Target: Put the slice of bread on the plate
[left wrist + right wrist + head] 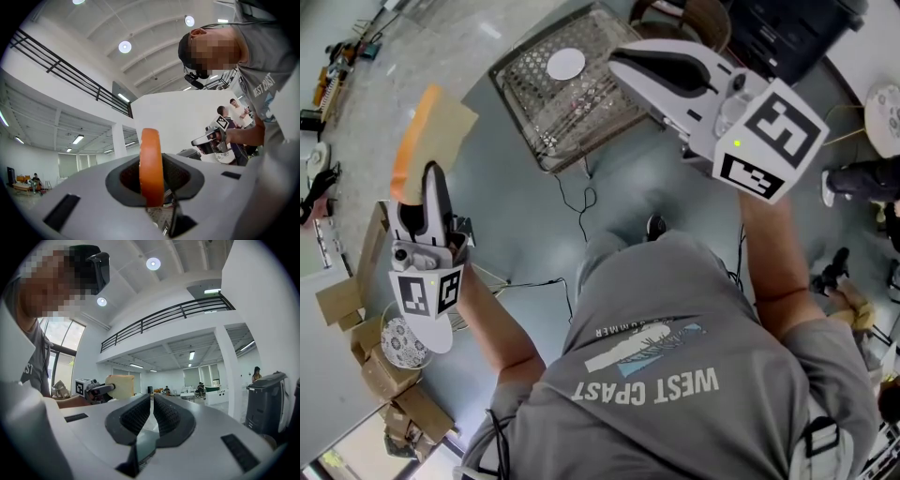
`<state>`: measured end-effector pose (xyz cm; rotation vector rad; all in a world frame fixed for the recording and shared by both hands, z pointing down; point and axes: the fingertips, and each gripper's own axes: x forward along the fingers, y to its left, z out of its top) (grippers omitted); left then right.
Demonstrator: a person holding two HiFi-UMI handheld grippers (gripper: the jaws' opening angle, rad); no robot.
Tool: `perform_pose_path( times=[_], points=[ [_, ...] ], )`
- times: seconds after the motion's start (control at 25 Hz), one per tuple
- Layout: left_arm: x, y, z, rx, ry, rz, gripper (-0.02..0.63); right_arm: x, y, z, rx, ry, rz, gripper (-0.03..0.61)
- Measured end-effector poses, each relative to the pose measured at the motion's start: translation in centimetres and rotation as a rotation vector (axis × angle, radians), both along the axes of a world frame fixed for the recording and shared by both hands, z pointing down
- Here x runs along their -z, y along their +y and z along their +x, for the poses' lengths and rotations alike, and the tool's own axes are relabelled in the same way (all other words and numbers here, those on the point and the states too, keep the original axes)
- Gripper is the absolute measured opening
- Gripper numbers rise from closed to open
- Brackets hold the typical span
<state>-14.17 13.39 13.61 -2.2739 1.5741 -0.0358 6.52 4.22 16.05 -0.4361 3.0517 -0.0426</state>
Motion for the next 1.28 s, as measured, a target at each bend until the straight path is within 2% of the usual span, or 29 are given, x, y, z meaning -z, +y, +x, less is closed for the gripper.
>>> perform_pose_path(
  times=[0.32, 0.96, 1.28],
  points=[
    [-0.9, -2.5, -2.1, -0.018, 0.015, -0.017, 0.101, -0.9, -2.1, -2.2, -0.013, 0.020, -0.022, 0.009],
    [-0.5, -10.8, -8.3, -0.146, 0.024, -0.006, 0.101, -0.8, -7.6, -8.4, -0.121, 0.039, -0.025, 0.009],
    [-0.4, -12.8, -12.6, -0.195, 0.033, 0.012, 0.101, -0.6, -8.9, -12.6, -0.165, 0.050, -0.012, 0.009]
  ],
)
